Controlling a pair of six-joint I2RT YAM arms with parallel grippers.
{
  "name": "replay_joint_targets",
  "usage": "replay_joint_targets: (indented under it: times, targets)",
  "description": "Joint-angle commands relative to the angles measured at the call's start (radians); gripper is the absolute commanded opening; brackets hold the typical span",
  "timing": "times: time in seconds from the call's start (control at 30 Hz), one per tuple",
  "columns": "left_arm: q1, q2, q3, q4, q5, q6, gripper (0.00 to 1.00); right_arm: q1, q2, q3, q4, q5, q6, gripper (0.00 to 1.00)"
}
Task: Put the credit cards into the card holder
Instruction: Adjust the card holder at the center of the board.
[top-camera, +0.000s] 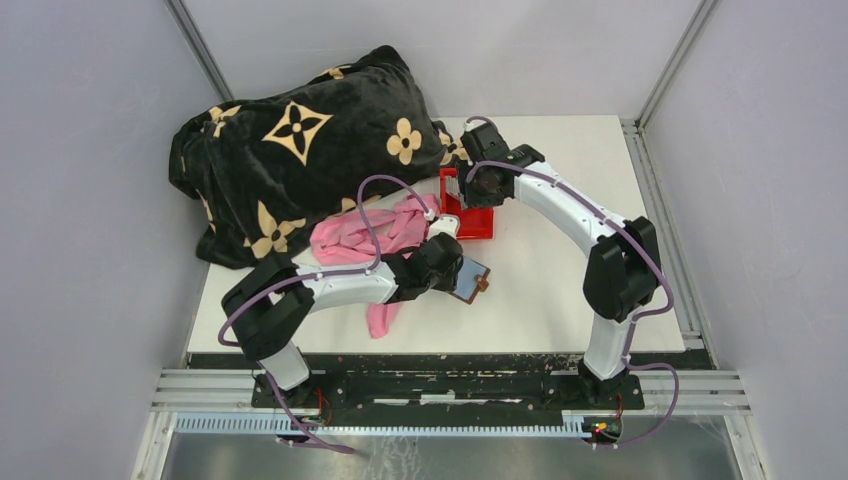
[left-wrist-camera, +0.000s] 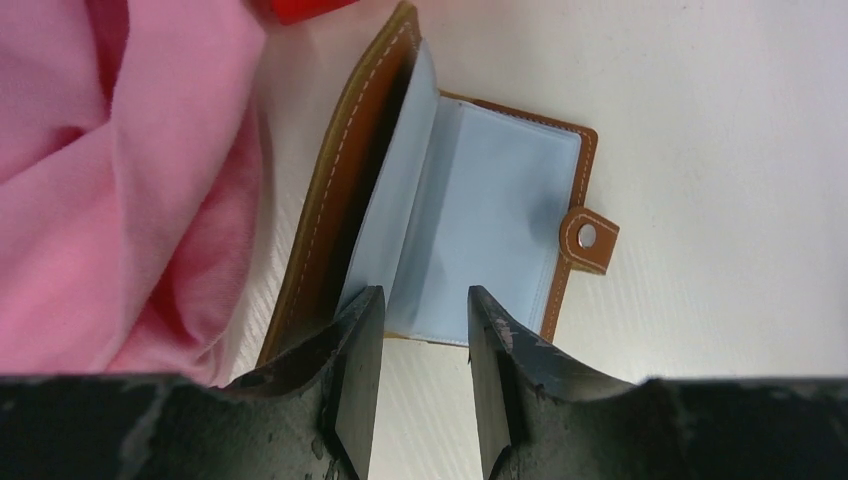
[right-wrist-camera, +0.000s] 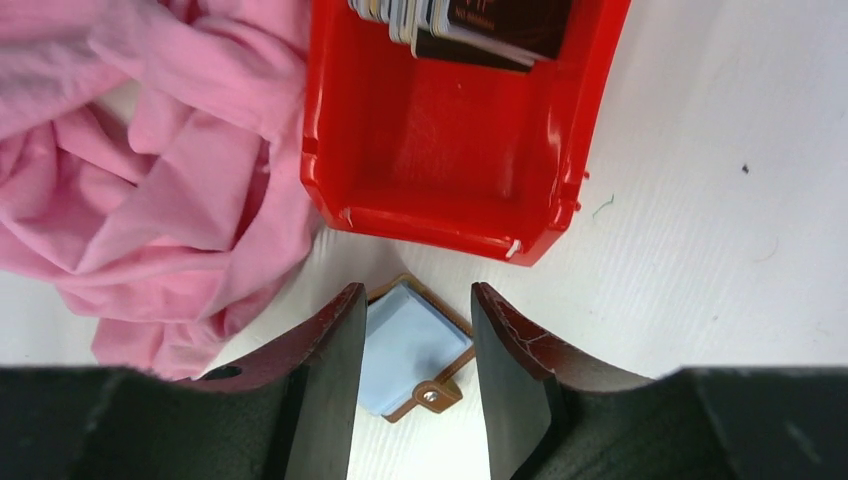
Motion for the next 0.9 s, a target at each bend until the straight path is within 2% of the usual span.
replay_joint_targets:
  times: [0.0,0.33,0.87]
  targets:
    - [0.022,0.006,0.01,0.006,-0.037,0.05,0.44,0.002,0.041,0.102,-0.019,0.026,-0.024,0.5]
    - [0.035,0.08,-0.022,0.025,0.065,0.017,0.43,-0.024,0.159,0.251,-0.039,0.007,-0.024,0.51]
    - [0.035,0.116,-0.091,0.05,0.187,-0.096,0.38,-0.076,0.336,0.423,-0.036,-0.058,-0.016,0.51]
